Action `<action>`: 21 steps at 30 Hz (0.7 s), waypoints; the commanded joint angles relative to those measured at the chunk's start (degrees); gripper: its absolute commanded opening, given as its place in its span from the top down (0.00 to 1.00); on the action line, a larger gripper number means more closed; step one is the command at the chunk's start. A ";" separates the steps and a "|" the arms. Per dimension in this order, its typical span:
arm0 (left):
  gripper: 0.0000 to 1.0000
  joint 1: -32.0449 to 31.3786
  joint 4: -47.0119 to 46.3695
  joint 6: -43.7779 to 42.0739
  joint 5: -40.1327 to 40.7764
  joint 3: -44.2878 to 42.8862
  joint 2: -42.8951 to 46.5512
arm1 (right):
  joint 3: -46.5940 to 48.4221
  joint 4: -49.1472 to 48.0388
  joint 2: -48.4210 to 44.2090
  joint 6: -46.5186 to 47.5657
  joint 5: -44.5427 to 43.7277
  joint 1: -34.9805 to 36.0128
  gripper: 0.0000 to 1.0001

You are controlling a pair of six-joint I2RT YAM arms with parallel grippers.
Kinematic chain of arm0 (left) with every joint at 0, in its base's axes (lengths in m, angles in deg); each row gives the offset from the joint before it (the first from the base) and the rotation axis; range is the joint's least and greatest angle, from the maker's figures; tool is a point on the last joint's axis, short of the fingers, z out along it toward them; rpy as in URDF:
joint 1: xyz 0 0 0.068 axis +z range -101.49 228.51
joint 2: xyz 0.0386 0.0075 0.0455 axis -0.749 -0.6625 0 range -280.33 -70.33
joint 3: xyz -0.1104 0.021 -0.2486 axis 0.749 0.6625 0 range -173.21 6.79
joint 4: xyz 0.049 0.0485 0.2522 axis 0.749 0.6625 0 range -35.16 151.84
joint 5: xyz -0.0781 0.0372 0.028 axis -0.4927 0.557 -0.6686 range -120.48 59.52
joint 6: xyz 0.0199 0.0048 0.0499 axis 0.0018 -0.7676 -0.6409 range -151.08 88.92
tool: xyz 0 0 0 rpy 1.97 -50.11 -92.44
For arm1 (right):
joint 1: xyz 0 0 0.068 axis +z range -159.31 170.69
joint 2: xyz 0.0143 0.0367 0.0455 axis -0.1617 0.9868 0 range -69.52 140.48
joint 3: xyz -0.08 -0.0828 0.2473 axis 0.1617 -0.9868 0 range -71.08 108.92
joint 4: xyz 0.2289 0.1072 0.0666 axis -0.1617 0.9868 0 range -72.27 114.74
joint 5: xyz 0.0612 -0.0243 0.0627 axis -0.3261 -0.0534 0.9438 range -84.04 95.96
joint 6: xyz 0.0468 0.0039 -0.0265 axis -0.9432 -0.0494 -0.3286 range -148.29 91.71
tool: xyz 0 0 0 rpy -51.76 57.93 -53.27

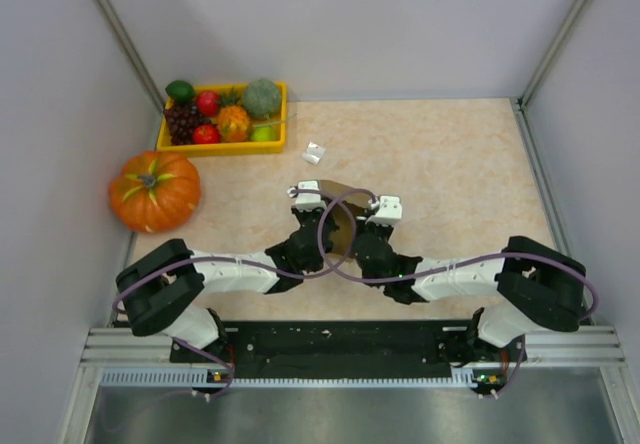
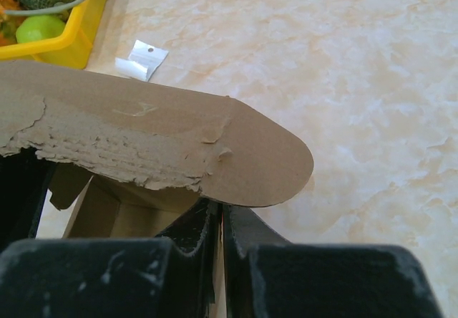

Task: Fold the paper box

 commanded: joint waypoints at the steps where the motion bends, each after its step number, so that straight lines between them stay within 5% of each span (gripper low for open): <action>1: 1.00 0.48 -12.35 -4.15 -1.27 -0.31 -1.67 | -0.01 -11.73 2.12 6.92 3.38 -1.76 1.00; 7: 1.00 3.91 -17.36 -3.37 -3.99 1.00 -3.34 | 2.01 -14.99 4.23 11.32 8.47 -5.80 1.00; 10: 1.00 4.26 -28.98 -5.73 -4.35 5.13 -5.53 | 2.02 -17.28 5.03 13.34 10.15 -5.99 1.00; 21: 1.00 4.35 -42.59 -5.48 -3.38 11.82 -9.93 | 1.58 -14.73 7.75 5.08 9.89 -4.58 1.00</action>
